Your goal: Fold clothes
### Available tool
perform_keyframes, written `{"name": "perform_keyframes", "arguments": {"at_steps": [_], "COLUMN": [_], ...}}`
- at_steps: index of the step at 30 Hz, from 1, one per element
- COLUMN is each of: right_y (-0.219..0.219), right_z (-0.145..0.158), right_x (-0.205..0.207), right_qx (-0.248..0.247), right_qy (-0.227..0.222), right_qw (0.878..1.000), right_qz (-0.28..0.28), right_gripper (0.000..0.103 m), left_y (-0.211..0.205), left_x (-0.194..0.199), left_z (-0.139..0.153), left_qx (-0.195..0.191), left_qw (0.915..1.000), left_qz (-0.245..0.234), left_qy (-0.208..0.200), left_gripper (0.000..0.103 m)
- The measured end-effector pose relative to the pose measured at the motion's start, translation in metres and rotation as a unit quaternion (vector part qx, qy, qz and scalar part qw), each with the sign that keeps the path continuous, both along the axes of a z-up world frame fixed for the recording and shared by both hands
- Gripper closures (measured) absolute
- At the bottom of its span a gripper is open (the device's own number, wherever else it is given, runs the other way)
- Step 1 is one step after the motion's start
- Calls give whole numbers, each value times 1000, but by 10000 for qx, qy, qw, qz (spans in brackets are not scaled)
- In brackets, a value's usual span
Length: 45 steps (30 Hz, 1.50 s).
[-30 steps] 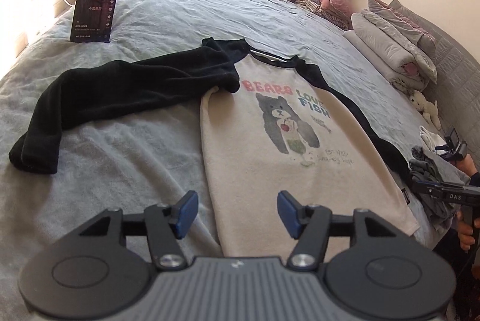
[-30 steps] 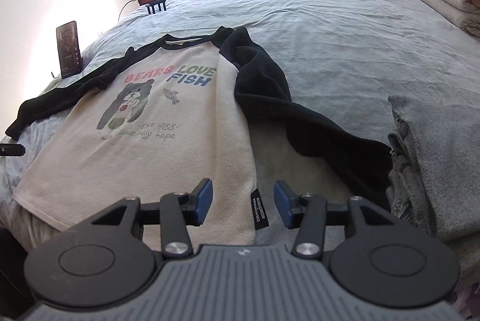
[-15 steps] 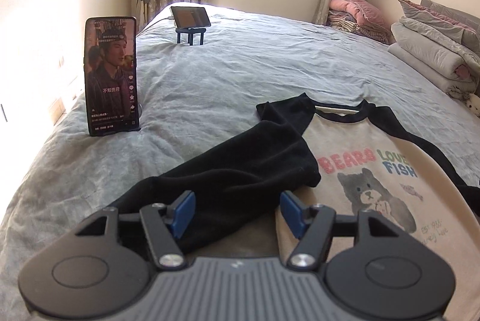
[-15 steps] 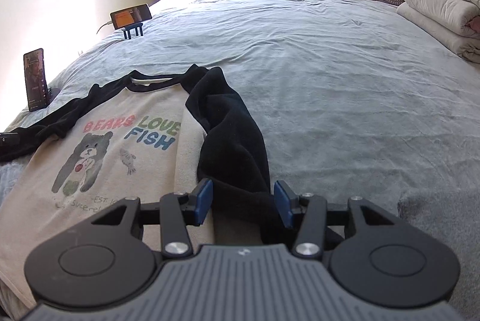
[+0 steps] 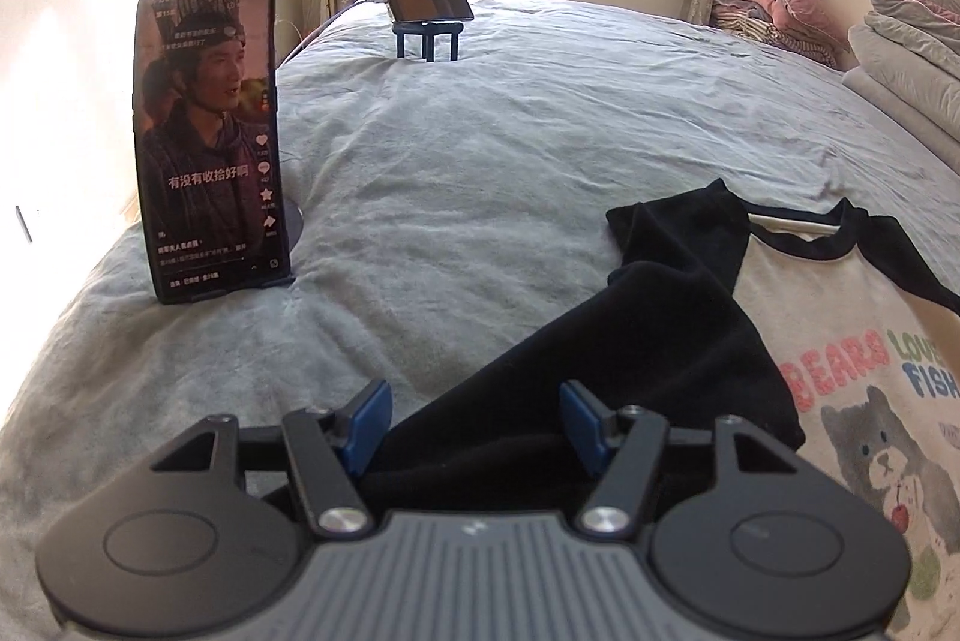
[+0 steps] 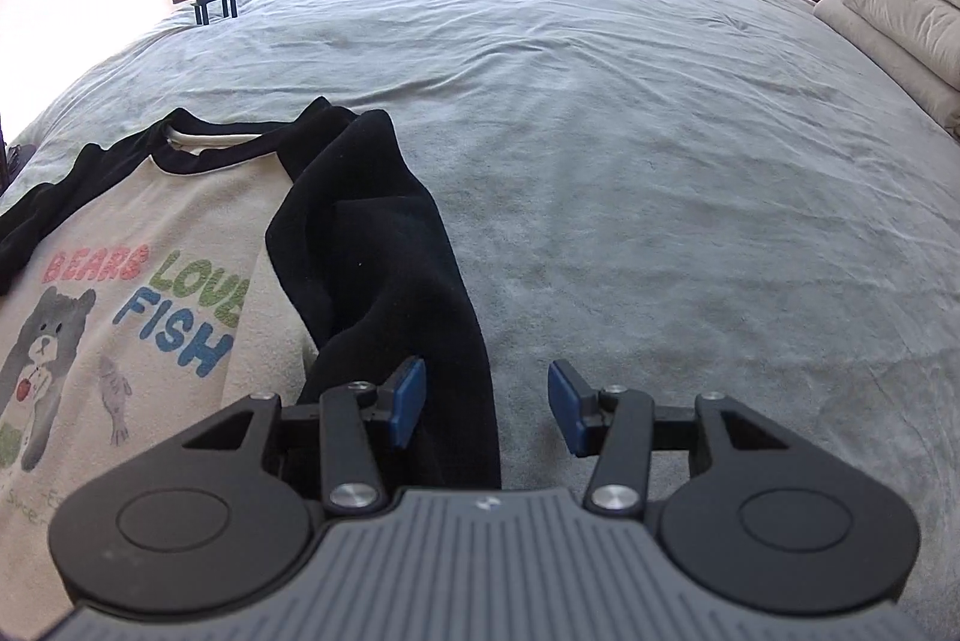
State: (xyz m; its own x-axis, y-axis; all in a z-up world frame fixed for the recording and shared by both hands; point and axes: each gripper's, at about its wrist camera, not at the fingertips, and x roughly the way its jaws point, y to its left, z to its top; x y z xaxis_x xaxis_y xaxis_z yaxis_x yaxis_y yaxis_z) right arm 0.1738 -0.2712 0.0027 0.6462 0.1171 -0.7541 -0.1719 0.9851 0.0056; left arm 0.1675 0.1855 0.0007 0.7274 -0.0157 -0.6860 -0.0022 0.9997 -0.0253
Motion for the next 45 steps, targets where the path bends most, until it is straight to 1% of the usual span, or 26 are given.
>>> {"name": "perform_keyframes", "arguments": {"at_steps": [1, 2, 3, 4, 5, 6, 7, 8, 9, 12, 16, 18, 21, 23, 24, 25, 26, 27, 29, 30, 31, 32, 33, 38, 42, 45], "right_y": [2, 4, 6, 8, 10, 14, 18, 20, 19, 14, 7, -1, -13, -20, -22, -23, -23, -20, -17, -16, -14, -10, -6, 29, 45, 50], "right_z": [-2, -4, -5, -4, -3, -1, 0, 2, 3, 8, 13, 13, 12, 11, 12, 12, 14, 17, 23, 27, 31, 34, 37, 35, 21, 10], "right_x": [1, 1, 1, 1, 0, 0, 0, 0, 3, 9, 19, 28, 39, 46, 47, 48, 47, 46, 45, 46, 46, 47, 49, 69, 92, 105], "right_qx": [10, 6, 29, 100, 91, -56, -203, -354, -514, -990, -1600, -1750, -1644, -1538, -1408, -1301, -1237, -1168, -994, -855, -722, -600, -489, -343, -84, -21], "right_qy": [26, 23, 30, 56, 61, 32, 3, -39, -106, -307, -569, -658, -623, -580, -513, -464, -461, -481, -544, -579, -621, -673, -721, -770, -610, -519], "right_qw": [10000, 10000, 9999, 9997, 9996, 9996, 9993, 9989, 9983, 9946, 9853, 9815, 9826, 9839, 9863, 9881, 9892, 9902, 9920, 9933, 9943, 9951, 9957, 9961, 9975, 9979], "right_qz": [30, 70, 127, 215, 277, 292, 308, 297, 239, 67, -185, -404, -595, -695, -685, -669, -637, -603, -558, -520, -471, -405, -317, 263, 359, 386], "right_gripper": [54, 59, 75, 85, 93, 94, 95, 99, 99, 99, 99, 100, 100, 98, 97, 95, 89, 88, 86, 81, 75, 60, 56, 56, 56, 56], "left_y": [-2, -4, -5, -7, -8, -9, -9, -8, -5, 2, 15, 20, 20, 13, 9, 6, 4, 0, -5, -9, -14, -19, -24, -51, -66, -75], "left_x": [0, -1, -1, -1, -1, -1, -1, 0, 3, 9, 24, 32, 39, 38, 37, 36, 36, 35, 36, 37, 40, 44, 47, 83, 104, 116], "left_z": [-2, -3, -4, -3, -3, -2, 0, 2, 4, 9, 12, 11, 10, 13, 16, 19, 22, 27, 35, 39, 40, 41, 42, 28, 14, -3], "left_qx": [49, 94, 139, 214, 289, 364, 367, 369, 471, 850, 1557, 1577, 1524, 1529, 1512, 1459, 1406, 1291, 1086, 951, 844, 736, 628, 287, 2, -104], "left_qw": [10000, 9999, 9998, 9997, 9996, 9993, 9993, 9993, 9987, 9949, 9826, 9813, 9813, 9819, 9830, 9845, 9856, 9875, 9906, 9924, 9940, 9953, 9962, 9980, 9974, 9967], "left_qz": [-13, -46, -79, -61, -42, -22, 39, 101, 204, 529, 986, 1088, 1174, 1111, 1035, 965, 920, 856, 748, 663, 529, 393, 258, -299, -594, -785], "left_qy": [-18, -42, -67, -65, -63, -61, -47, -33, -49, -120, -244, -171, -40, -75, -113, -160, -201, -277, -371, -418, -458, -498, -538, -481, -410, -198], "left_gripper": [46, 50, 62, 76, 84, 92, 96, 96, 96, 97, 97, 96, 95, 91, 84, 73, 67, 61, 60, 58, 56, 55, 54, 55, 55, 55]}}
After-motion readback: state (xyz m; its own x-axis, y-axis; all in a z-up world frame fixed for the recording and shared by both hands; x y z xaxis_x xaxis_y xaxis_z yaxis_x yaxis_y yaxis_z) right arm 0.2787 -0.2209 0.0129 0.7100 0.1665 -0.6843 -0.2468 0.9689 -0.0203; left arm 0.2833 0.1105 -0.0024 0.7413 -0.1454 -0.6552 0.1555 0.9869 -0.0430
